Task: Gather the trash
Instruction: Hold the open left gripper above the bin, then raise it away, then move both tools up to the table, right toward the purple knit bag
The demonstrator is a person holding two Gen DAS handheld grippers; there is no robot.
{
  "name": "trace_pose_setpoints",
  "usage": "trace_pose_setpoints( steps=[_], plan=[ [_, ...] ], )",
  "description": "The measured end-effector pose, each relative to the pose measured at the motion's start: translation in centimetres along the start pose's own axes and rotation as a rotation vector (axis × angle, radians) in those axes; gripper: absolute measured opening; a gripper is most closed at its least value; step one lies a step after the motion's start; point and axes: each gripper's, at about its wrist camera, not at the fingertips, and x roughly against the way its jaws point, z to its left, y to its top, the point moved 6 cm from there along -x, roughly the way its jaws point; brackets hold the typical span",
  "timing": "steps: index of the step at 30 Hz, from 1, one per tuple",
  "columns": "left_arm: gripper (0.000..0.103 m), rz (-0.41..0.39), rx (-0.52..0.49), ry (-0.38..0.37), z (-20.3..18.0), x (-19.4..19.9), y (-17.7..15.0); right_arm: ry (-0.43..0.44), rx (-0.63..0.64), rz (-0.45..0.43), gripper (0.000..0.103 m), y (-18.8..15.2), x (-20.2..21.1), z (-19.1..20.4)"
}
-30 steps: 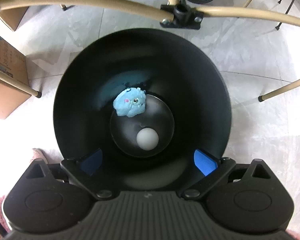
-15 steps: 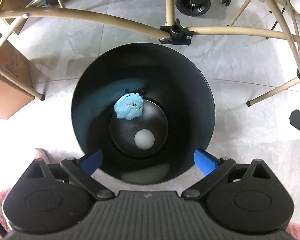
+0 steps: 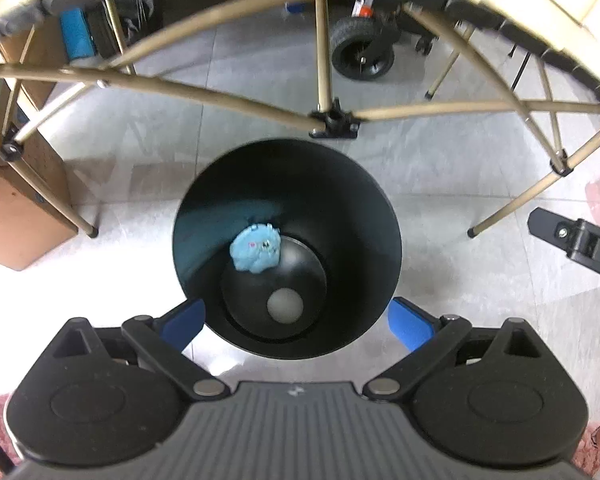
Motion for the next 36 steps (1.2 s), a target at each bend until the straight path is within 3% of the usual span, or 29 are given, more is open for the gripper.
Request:
trace_pose_setpoints(
  steps=[16, 27, 36],
  plan=[
    [0.100, -0.362, 0.019, 0.041, 1.7, 10.9, 1.7, 0.096, 0.041, -0.203, 0.103, 1.8, 8.1, 3.6],
    [0.103, -0.654, 0.075, 0.058, 3.7, 18.3, 5.2, 0.208, 0.018, -0.441, 0.103, 6.2, 14.1, 5.8],
    [0.103, -0.759, 0.126, 0.062, 5.5, 20.0, 9.4, 0.298, 0.056, -0.578, 0.103, 9.0, 15.2, 9.7]
  ],
)
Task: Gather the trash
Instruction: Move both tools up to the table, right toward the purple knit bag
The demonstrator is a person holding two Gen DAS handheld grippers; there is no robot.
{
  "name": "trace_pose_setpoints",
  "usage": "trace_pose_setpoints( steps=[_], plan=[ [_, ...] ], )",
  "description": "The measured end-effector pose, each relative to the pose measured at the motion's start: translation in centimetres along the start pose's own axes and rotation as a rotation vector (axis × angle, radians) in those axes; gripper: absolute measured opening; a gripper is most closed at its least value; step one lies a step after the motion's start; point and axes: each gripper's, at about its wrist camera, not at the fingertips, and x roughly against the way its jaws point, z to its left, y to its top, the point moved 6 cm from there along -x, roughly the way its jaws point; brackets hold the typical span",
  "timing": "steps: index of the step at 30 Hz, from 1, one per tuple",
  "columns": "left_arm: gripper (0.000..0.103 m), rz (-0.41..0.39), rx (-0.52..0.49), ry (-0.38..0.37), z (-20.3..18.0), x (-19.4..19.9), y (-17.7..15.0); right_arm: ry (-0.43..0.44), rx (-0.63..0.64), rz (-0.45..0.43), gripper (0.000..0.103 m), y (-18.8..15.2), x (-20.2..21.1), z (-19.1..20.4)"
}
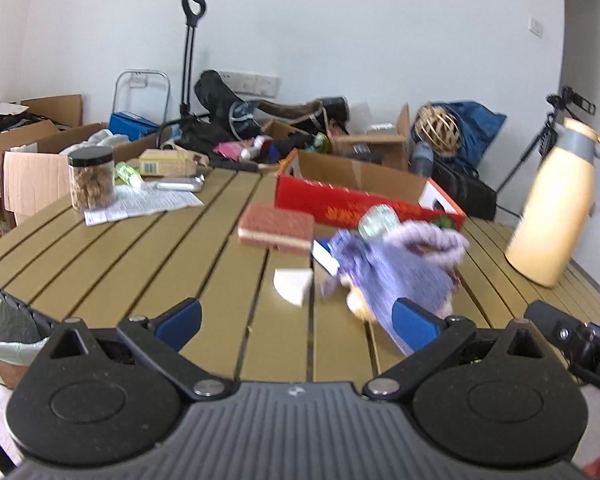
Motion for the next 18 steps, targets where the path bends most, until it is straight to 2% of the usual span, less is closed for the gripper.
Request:
trace_pose_setpoints(
  steps=[8, 15, 18],
  plan=[
    [0.103, -0.032, 0.011, 0.040, 2.1, -2.9, 2.7, 0.015, 0.120, -0.024, 0.103, -0.4, -3.4, 3.4],
    [0.103, -0.026, 0.026, 0.057, 4.5, -5.4, 2.6, 0.053, 0.156, 0.000, 0.103, -1.6, -7.9, 5.7],
    [0.103, -0.003, 0.033, 0.055, 5.4, -6.2, 2.1, 0.034, 0.210, -0.003, 0.103, -1.8, -9.9, 7.2]
  ],
)
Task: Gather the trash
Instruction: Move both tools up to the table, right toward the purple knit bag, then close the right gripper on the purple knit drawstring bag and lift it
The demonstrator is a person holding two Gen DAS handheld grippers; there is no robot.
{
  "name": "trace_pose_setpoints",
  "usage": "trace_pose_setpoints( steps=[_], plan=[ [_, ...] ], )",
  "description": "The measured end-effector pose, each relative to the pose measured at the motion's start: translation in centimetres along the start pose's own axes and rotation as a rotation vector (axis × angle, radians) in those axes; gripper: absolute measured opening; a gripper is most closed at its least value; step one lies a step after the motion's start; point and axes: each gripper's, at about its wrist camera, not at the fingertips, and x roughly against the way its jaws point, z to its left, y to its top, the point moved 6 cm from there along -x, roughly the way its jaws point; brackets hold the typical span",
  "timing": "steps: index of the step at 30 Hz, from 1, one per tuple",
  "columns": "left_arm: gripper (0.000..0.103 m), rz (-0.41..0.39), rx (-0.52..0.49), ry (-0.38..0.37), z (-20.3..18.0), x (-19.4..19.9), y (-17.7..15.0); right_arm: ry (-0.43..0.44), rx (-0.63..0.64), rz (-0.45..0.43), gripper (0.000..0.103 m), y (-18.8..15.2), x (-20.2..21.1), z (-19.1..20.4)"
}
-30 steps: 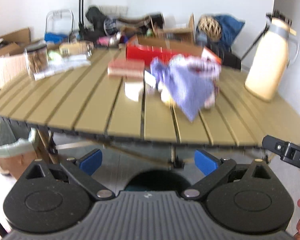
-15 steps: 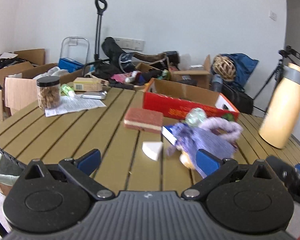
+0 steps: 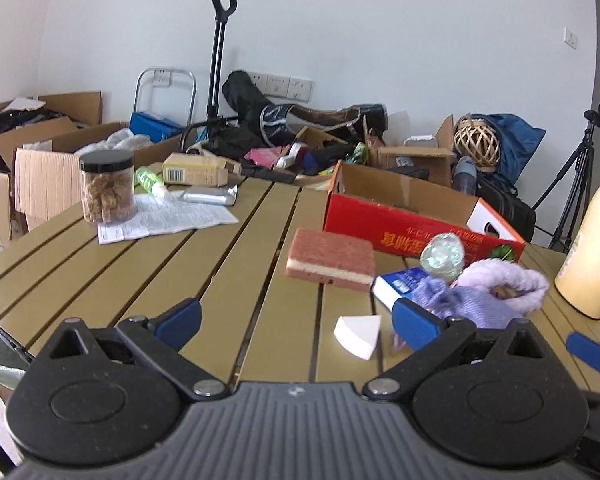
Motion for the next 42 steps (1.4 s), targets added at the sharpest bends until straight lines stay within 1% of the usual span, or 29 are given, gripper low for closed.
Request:
trace_pose_setpoints(
  steps=[3, 4, 5, 6, 7, 8, 10, 11, 12, 14, 18, 19, 20, 26, 29, 32, 36, 42],
  plan=[
    [0.103, 0.004, -0.005, 0.000, 0.5, -0.4, -0.4, -0.011, 0.033, -0.018, 0.102, -0.1, -1.7, 1.0],
    [0.103, 0.004, -0.005, -0.001, 0.7, -0.4, -0.5, -0.013, 0.039, -0.016, 0.099, -0.1, -2.3, 1.2],
    [0.103, 0.008, -0.005, -0.001, 0.9, -0.5, -0.6, -0.013, 0.044, -0.012, 0.090, -0.2, -2.8, 1.4],
    [0.103, 0.012, -0.003, -0.002, 1.0, -0.5, -0.7, -0.013, 0.047, -0.007, 0.084, -0.2, -3.4, 1.5],
    [0.103, 0.016, -0.001, -0.002, 1.2, -0.5, -0.8, -0.013, 0.048, -0.006, 0.072, -0.3, -3.8, 1.6],
    [0.103, 0.018, -0.001, -0.003, 1.3, -0.5, -0.9, -0.016, 0.051, -0.004, 0.065, -0.4, -4.1, 1.7],
    [0.103, 0.020, -0.001, -0.001, 1.5, -0.5, -1.0, -0.016, 0.058, -0.006, 0.062, -0.5, -4.3, 1.8],
    [0.103, 0.022, 0.001, -0.002, 1.5, -0.5, -1.0, -0.012, 0.063, -0.011, 0.054, -0.6, -4.2, 1.9],
    [0.103, 0.024, 0.004, -0.003, 1.6, -0.4, -1.1, -0.006, 0.069, -0.013, 0.050, -0.6, -4.1, 2.2],
    [0.103, 0.028, 0.006, -0.004, 1.6, -0.4, -1.1, 0.002, 0.082, -0.014, 0.038, -0.8, -3.9, 2.6],
    [0.103, 0.026, -0.001, -0.008, 1.3, -0.3, -1.3, 0.012, 0.096, -0.014, 0.027, -0.9, -3.5, 3.1],
    [0.103, 0.025, -0.003, -0.009, 1.2, -0.3, -1.3, 0.020, 0.089, -0.018, 0.018, -0.9, -3.4, 3.0],
    [0.103, 0.025, -0.004, -0.009, 1.2, -0.2, -1.3, 0.026, 0.078, -0.021, 0.015, -0.8, -3.3, 2.8],
    [0.103, 0.031, -0.003, -0.007, 1.2, -0.5, -1.4, 0.059, 0.032, -0.049, 0.007, -0.5, -2.4, 2.0],
    [0.103, 0.032, -0.007, -0.010, 1.1, -0.5, -1.4, 0.080, 0.017, -0.066, 0.007, -0.2, -1.6, 1.9],
    [0.103, 0.037, -0.008, -0.012, 1.1, -0.7, -1.6, 0.080, -0.005, -0.095, 0.007, 0.3, -0.5, 1.3],
    [0.103, 0.045, -0.005, -0.011, 0.9, -1.0, -1.7, 0.073, -0.047, -0.139, 0.007, 1.1, 1.0, -0.3],
    [0.103, 0.059, -0.034, -0.018, -0.4, -1.8, -2.1, 0.019, -0.088, -0.194, 0.007, 2.1, 2.9, -3.6]
  ],
)
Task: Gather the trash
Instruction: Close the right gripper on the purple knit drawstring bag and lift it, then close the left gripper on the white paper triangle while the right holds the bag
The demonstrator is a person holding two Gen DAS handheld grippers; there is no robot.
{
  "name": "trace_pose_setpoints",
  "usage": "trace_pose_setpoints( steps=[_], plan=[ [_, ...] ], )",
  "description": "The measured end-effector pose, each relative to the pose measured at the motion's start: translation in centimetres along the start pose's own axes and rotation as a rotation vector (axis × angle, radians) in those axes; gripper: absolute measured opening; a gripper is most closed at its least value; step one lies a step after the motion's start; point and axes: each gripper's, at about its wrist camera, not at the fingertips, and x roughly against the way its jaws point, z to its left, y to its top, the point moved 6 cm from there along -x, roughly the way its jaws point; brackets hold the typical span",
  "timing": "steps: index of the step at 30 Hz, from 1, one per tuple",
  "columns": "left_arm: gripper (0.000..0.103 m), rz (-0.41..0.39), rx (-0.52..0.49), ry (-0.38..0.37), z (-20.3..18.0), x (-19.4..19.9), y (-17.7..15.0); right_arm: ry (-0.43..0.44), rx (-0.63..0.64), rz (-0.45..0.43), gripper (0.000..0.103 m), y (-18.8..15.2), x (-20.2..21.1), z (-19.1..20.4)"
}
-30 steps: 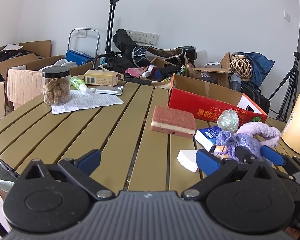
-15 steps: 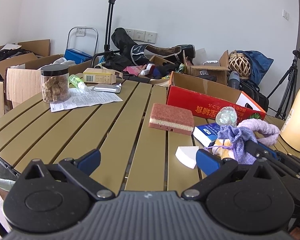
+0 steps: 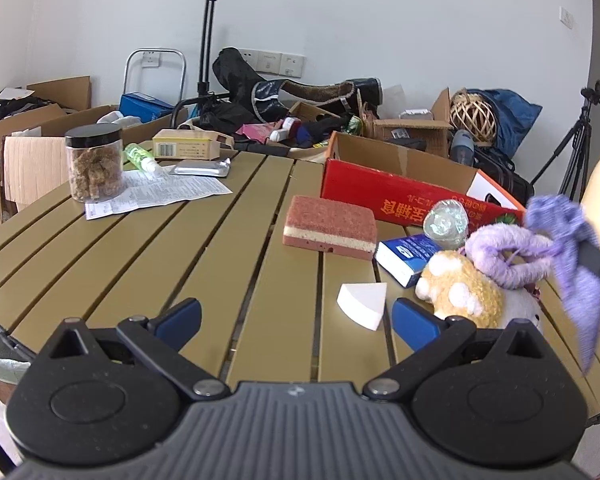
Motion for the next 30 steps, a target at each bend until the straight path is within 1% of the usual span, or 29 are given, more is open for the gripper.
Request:
trace_pose_setpoints(
  steps=[5, 9, 12, 16, 18, 20, 22, 24, 27, 28, 29, 30],
  plan=[
    [0.103, 0.018, -0.063, -0.009, -1.8, -1.7, -0.4, -0.064, -0.042, -0.013, 0.007, 0.3, 0.9, -3.2],
    [0.103, 0.036, -0.106, 0.003, -3.2, -3.8, -0.5, -0.118, -0.078, -0.015, 0.007, 0.2, 1.4, -5.7],
    [0.103, 0.040, -0.123, 0.013, -4.1, -5.1, -0.6, -0.156, -0.088, -0.014, 0.007, 0.0, 1.8, -7.3],
    [0.102, 0.062, -0.114, 0.044, -4.7, -6.8, -0.7, -0.183, -0.103, 0.000, 0.007, -0.5, 2.0, -8.7],
    [0.093, 0.069, -0.111, 0.070, -4.7, -7.7, -0.8, -0.193, -0.102, 0.007, 0.007, -0.7, 2.2, -9.1],
    [0.079, 0.090, -0.095, 0.075, -4.5, -8.4, -0.8, -0.197, -0.100, 0.010, 0.007, -0.9, 2.3, -9.2],
    [0.077, 0.082, -0.085, 0.076, -4.4, -8.7, -0.8, -0.202, -0.100, 0.010, 0.007, -0.9, 2.5, -9.5],
    [0.076, 0.081, -0.077, 0.058, -4.5, -8.8, -0.7, -0.206, -0.101, 0.009, 0.007, -0.9, 2.6, -9.6],
    [0.067, 0.070, -0.091, 0.044, -4.9, -8.8, -0.8, -0.207, -0.106, 0.010, 0.007, -1.0, 2.6, -9.8],
    [0.060, 0.066, -0.102, 0.041, -5.0, -8.8, -0.8, -0.206, -0.107, 0.011, 0.007, -1.0, 2.6, -9.7],
    [0.049, 0.061, -0.113, 0.039, -5.2, -8.8, -0.8, -0.204, -0.107, 0.011, 0.007, -1.0, 2.5, -9.7],
    [0.045, 0.059, -0.121, 0.028, -5.4, -8.8, -0.9, -0.203, -0.106, 0.011, 0.007, -1.0, 2.5, -9.6]
  ],
)
